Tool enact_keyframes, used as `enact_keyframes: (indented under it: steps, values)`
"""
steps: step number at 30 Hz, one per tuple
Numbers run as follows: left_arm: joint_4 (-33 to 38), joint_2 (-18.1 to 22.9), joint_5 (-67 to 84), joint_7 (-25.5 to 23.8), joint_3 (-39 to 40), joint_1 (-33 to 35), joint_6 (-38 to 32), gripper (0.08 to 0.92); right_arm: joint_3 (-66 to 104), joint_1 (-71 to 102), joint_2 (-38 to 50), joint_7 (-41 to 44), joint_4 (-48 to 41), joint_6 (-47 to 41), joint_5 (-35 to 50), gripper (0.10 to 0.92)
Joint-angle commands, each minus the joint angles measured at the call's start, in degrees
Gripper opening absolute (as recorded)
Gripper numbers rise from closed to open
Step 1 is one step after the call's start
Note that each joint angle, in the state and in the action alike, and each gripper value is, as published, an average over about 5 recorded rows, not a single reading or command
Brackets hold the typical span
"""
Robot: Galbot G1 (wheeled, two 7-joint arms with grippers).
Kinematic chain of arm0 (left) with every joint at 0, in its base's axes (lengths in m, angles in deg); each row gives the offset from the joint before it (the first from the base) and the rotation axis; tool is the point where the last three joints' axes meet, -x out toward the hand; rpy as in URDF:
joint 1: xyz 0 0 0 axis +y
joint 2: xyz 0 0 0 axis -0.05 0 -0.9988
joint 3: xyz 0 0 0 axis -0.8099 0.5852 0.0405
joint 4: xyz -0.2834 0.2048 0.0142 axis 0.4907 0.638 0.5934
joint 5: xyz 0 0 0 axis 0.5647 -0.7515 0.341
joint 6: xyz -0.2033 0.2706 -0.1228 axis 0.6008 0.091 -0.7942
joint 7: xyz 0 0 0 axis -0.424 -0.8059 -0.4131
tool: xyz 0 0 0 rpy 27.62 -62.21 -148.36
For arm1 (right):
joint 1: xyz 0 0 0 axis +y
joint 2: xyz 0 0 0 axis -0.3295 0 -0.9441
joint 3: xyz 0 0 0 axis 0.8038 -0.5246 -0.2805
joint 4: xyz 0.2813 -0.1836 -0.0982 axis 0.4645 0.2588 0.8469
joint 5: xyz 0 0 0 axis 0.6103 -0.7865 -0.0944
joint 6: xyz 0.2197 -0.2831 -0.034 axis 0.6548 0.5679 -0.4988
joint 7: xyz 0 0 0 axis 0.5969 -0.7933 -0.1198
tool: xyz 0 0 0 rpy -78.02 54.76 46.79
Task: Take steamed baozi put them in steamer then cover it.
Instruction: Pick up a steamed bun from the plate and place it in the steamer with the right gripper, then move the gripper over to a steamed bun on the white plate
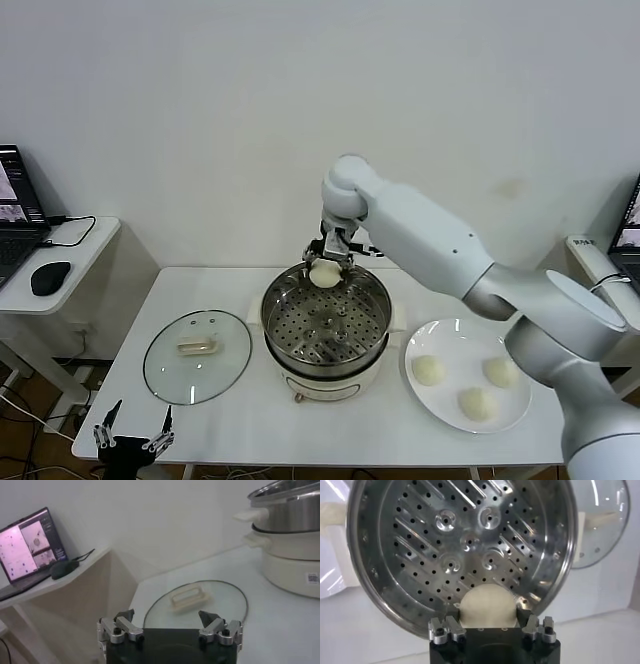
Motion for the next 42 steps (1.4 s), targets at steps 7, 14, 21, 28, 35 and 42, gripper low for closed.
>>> enact_keyframes:
  steps: [7, 14, 21, 28, 35, 42]
  values:
    - [-0.3, 0.1, 0.0, -0.2, 0.0, -0.1, 0.1, 0.823, 1.2, 2.9, -3.2, -1.8, -4.9, 2.2, -5.7, 0.690]
    - [-0.6, 0.1, 0.1, -0.2, 0.0, -0.1, 0.1, 0.823, 1.3, 3.8, -3.3, -1.8, -5.8, 2.3, -5.8, 0.695]
    - [-0.7, 0.2, 0.0, -0.3, 0.1, -0.3, 0.1, 0.823, 1.5, 4.1, -3.6, -2.7, -6.9, 1.9, -6.3, 0.696]
    - [-0.6, 0.3, 0.0, -0.2, 0.2, -0.2, 0.1, 0.823, 1.9, 3.8, -4.4, -3.3, -8.2, 1.3, -6.3, 0.767]
    - [-0.8, 0.4, 0.0, -0.2, 0.3, -0.2, 0.1, 0.823, 1.1, 3.0, -2.7, -3.0, -6.4, -1.7, -2.3, 0.822]
    - [-0.3, 0.7, -0.3, -0.6, 0.4, -0.2, 0.3, 0.823, 2.1, -1.2, 3.6, 0.8, 3.1, -12.7, 11.6, 0.823]
